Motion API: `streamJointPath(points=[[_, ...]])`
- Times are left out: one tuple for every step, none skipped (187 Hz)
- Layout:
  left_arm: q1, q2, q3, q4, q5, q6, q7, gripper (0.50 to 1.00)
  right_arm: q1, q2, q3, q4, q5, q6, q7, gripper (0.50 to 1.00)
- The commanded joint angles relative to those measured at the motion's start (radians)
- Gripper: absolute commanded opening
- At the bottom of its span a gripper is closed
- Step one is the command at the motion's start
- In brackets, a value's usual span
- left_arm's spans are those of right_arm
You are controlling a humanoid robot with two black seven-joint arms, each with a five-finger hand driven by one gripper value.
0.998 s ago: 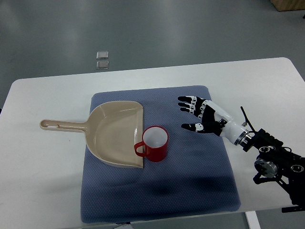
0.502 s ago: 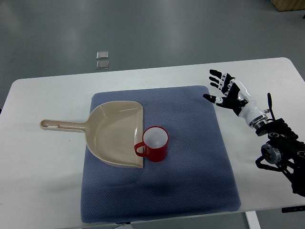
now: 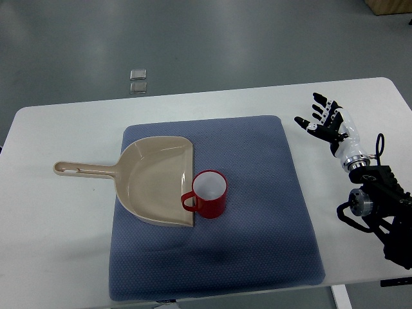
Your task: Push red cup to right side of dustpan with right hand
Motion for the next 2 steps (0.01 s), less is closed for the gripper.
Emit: streamJointPath(points=[[0.0,0.0,0.0,0.0,0.0,0.0,-0.001,1.0,-0.004,0.004,-0.006,0.001,0.001,0.0,0.001,0.924],[0.0,0.0,0.0,0.0,0.0,0.0,0.0,1.0,-0.004,0.004,-0.005,0.001,0.0,0.0,0.001,0.924]])
